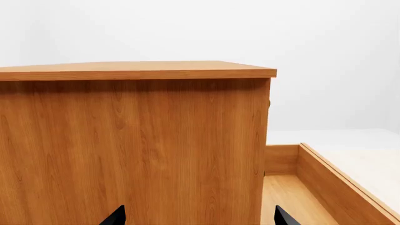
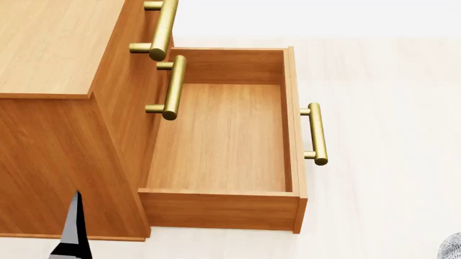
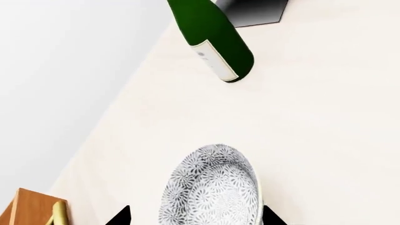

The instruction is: Put the bowl in the bottom drawer of the cabinet and close it.

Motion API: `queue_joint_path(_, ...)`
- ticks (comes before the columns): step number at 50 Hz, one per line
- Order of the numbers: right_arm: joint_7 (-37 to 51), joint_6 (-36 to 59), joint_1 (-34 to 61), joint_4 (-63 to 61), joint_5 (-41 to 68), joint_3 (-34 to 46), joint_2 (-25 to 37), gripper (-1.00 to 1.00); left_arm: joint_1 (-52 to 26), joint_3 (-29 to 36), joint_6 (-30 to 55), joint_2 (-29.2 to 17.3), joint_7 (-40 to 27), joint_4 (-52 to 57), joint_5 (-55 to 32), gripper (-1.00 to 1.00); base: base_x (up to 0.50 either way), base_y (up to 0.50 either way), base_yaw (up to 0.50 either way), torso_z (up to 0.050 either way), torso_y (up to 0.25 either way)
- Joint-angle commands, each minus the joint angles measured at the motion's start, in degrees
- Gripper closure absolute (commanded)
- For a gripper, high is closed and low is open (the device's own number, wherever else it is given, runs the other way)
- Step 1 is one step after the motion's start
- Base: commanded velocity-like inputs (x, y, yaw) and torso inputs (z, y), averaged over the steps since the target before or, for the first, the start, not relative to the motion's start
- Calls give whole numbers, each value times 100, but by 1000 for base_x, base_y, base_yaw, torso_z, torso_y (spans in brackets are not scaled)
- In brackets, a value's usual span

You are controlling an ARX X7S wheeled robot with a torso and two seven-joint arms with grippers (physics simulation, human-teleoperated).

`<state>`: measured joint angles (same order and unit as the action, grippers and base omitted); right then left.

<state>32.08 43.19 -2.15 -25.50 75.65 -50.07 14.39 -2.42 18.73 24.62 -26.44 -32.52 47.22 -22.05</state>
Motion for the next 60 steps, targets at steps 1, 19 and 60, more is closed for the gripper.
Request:
queue_joint_path(1,-101,-255,314,345,-315,52,-184,-100,34,-135,-112,134,190,112,-36,-100,0,0,0,0,0)
queue_joint_path(19,593,-263,908,320,-1300,881,-18,-100,47,-168,-162,103,170,97,-88,-100,0,0,0,0,0)
queue_joint_path(60,1125,-215,884,520,-1939,1240,142,-100,10,-115,-158,52,98,103,-122,-100,0,0,0,0,0)
